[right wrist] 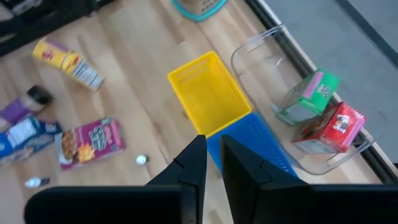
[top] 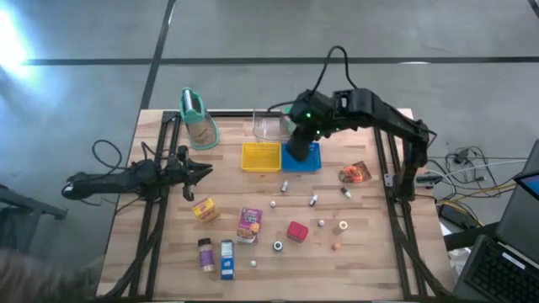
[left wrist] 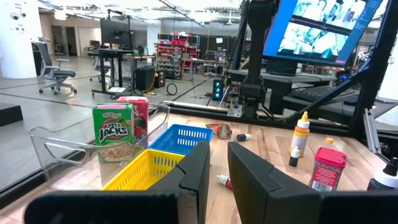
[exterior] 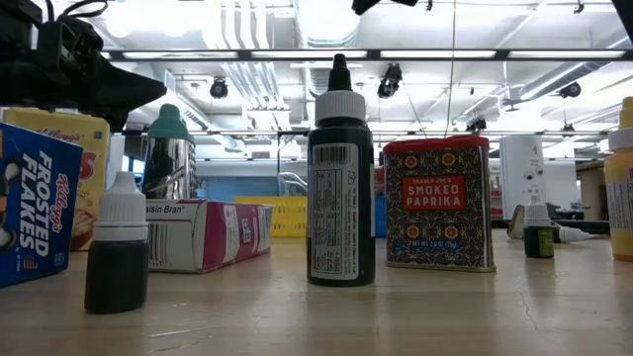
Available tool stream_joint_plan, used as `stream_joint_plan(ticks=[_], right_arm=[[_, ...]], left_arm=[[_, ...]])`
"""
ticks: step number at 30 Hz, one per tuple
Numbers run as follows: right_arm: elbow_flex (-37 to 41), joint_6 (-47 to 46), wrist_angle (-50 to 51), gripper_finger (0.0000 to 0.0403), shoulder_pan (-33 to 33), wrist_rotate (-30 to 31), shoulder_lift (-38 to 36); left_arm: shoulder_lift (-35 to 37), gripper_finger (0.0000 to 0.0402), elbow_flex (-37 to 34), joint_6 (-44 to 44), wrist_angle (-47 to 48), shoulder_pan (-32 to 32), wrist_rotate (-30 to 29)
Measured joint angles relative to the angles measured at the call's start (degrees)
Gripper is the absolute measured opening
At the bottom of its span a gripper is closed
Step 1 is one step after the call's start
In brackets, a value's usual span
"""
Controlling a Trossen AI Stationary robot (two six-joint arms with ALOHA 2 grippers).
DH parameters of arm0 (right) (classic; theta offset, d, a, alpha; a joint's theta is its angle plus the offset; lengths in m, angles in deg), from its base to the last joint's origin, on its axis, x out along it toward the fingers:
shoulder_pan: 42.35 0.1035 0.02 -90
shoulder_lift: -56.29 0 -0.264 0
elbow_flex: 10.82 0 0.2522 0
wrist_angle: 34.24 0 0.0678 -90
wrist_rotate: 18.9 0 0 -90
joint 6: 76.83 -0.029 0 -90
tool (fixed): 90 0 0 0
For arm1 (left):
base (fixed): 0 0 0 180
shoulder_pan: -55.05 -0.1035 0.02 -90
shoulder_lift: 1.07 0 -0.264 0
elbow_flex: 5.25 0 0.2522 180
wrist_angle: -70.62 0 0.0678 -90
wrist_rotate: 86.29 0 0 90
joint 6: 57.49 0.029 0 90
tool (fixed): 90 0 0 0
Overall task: Pick & Place Kitchen Items
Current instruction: Put the yellow cereal box into the transparent bin
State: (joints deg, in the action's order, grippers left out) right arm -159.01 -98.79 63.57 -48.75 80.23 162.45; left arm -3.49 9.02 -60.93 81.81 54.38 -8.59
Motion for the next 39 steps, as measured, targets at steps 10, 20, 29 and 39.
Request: stream_joint_plan(ticks=[10, 20, 29, 39], right_arm=[[0.04, 1.23, 2.94, 0.001, 7.65, 6.17, -2.01], [0.09, -0.38, 4.25, 0.0008, 17.87, 12.47, -6.25], [3.15, -4.71, 3.82, 0.0008, 26.33, 19.76, -10.34], [25.7, -4.75, -7.99, 0.0008, 31.44, 22.05, -15.3]], left_arm=[[0.0, 0.0065, 0.0, 0.0, 0.0, 0.0, -0.02], [0.02, 0.0065, 0.02, 0.0, 0.0, 0.0, -0.02], [0.0, 0.0065, 0.0, 0.0, 0.0, 0.0, 0.0], [0.02, 0.0065, 0.01, 0.0, 0.0, 0.02, -0.01]])
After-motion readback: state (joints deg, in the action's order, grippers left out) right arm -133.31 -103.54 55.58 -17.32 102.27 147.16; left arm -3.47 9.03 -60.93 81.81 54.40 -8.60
